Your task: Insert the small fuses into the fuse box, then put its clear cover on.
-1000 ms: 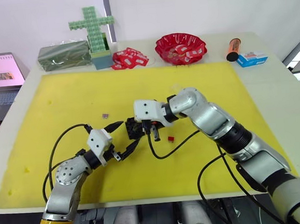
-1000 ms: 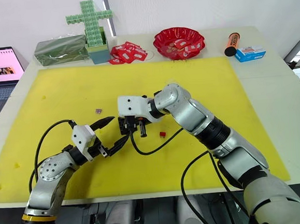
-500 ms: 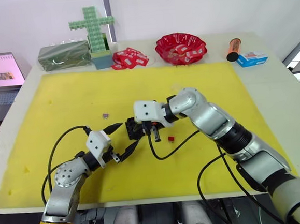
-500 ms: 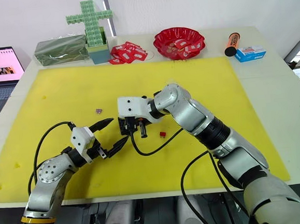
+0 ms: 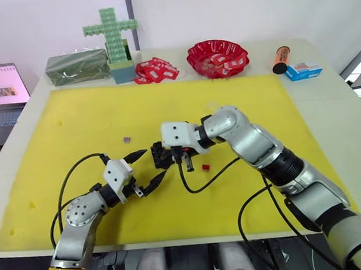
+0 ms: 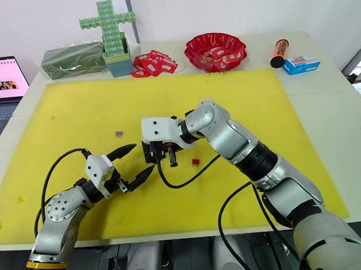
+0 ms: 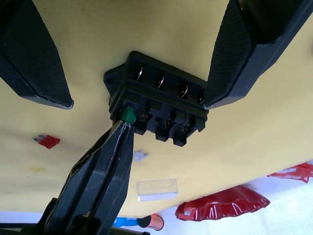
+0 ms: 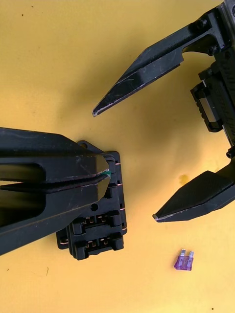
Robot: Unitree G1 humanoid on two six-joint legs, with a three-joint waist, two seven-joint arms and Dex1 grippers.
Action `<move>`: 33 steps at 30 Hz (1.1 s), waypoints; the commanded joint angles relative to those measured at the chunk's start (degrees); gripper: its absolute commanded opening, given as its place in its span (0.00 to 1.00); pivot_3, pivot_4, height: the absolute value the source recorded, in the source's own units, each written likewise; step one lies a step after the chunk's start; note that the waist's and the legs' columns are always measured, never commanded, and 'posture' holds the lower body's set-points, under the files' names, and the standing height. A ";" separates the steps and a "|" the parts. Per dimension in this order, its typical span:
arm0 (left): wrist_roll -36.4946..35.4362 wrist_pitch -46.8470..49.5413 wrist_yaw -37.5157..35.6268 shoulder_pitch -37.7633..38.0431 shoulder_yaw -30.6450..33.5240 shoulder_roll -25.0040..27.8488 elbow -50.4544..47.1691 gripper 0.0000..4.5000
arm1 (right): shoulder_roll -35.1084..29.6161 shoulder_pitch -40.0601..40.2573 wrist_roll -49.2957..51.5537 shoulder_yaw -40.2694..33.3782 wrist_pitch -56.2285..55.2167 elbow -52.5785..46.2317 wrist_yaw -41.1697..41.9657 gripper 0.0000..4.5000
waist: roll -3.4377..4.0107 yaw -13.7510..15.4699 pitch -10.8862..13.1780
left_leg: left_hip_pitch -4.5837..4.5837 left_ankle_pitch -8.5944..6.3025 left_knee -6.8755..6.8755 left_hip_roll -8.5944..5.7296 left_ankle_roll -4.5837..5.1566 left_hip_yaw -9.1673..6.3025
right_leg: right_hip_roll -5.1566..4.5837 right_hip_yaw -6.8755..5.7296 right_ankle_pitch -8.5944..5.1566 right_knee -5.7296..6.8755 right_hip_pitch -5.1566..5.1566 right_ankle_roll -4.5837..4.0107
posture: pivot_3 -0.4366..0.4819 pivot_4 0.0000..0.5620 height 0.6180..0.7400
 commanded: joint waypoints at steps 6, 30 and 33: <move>-0.39 -0.69 0.51 -1.16 0.83 0.16 -0.73 1.00 | -0.33 -0.36 -0.33 0.21 0.59 -0.62 0.92 0.01 | 0.00 -0.03 0.00 | 0.00 0.00 0.00 0.00 0.00 0.00 | 0.00 0.00 0.00 0.00 0.00 0.00 | 0.48 0.27 1.00; -0.54 1.64 1.40 -0.82 0.76 0.58 -4.17 1.00 | 0.70 1.01 -1.70 1.14 -1.02 4.68 -0.49 0.01 | 0.00 -0.02 -0.01 | 0.00 0.00 0.00 0.00 0.00 0.00 | 0.00 0.00 0.00 0.00 0.00 0.00 | 0.48 0.27 1.00; -0.51 2.32 1.71 -0.74 0.68 0.58 -4.89 1.00 | 1.05 1.10 -1.43 1.16 -0.83 5.86 -0.17 0.01 | 0.03 -0.04 -0.07 | 0.02 0.00 0.00 0.00 0.00 0.00 | 0.00 0.00 0.00 0.01 0.01 0.00 | 0.48 0.27 1.00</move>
